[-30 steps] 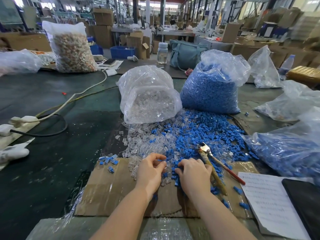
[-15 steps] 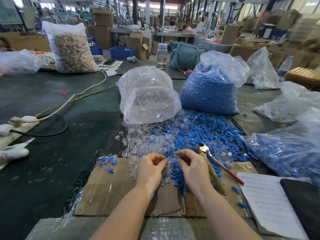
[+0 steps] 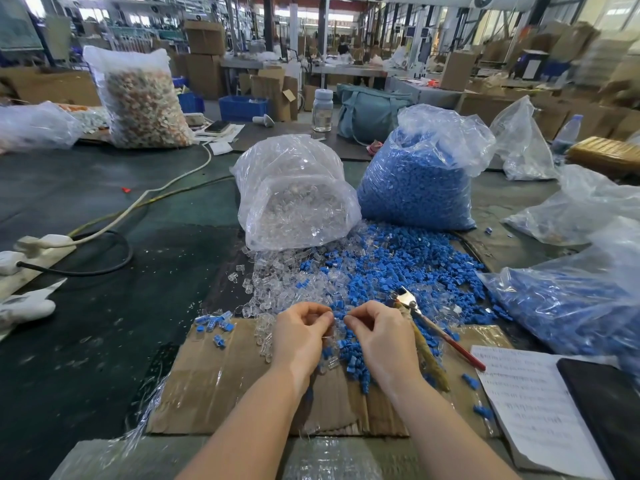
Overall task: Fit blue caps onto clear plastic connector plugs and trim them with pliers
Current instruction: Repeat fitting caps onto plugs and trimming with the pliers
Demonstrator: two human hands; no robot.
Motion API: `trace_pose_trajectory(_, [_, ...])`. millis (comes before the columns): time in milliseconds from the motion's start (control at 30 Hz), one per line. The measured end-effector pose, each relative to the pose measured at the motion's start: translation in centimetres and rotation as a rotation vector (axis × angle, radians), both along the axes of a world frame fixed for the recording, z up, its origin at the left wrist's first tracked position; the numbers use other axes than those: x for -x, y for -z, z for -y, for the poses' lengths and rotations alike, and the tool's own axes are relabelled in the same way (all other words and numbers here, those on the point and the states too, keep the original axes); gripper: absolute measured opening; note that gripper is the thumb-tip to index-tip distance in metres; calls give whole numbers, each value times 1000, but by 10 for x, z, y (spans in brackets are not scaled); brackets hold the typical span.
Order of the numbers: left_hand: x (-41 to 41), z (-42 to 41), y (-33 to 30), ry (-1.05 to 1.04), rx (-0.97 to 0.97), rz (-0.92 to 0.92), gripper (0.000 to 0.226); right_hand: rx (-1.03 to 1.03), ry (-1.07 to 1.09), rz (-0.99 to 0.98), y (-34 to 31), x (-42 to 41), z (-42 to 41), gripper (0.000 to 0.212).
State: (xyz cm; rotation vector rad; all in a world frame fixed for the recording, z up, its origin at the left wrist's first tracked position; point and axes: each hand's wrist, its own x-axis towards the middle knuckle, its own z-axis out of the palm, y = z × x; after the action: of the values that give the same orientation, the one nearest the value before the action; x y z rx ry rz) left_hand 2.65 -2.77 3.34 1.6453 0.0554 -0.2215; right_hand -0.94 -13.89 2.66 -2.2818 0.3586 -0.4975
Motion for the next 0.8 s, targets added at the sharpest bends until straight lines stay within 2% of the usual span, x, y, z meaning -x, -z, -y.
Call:
trace_pose_trajectory(300, [3,2,-2,30,-145,135,15,105,25,-49,-8,0,-3,15])
trace_pose_trajectory(533, [2,4,-1,62,-192,218,15,45,12,-73,-10,-3,-2,16])
trace_pose_trajectory(633, [1,4,-1,60,-209,228,17,-43,-8,-51,-11,-3,-1,15])
trace_pose_trajectory(800, [-1,1,-3,5,13,63,12,-147,-61,1,-12,0,4,7])
